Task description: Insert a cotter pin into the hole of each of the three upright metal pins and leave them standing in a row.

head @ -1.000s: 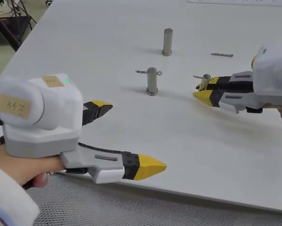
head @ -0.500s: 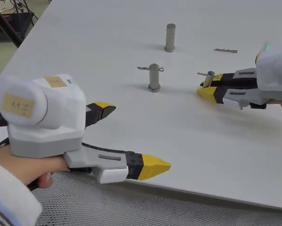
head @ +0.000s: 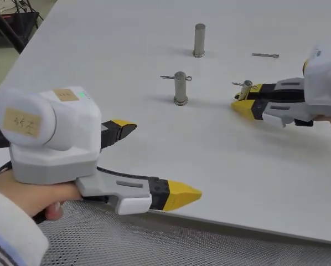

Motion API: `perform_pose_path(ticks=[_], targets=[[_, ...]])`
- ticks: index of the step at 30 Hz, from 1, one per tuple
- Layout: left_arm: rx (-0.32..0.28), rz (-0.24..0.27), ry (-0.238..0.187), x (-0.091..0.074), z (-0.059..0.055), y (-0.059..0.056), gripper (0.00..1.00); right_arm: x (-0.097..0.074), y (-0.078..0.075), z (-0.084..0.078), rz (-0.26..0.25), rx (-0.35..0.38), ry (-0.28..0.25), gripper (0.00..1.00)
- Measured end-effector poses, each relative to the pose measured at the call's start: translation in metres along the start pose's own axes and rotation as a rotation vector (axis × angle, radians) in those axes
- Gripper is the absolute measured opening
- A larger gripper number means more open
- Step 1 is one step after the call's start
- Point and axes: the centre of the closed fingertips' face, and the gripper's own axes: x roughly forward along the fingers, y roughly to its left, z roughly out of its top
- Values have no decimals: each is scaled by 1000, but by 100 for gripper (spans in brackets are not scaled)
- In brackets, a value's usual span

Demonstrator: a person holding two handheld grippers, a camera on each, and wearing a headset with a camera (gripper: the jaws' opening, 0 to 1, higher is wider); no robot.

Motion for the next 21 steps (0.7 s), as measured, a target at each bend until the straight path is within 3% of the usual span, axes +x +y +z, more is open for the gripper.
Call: perform_pose_path(ticks=[21], targets=[[-3,3,2,1,2,1,99,-2,-3,-4,12,-26,23,5]])
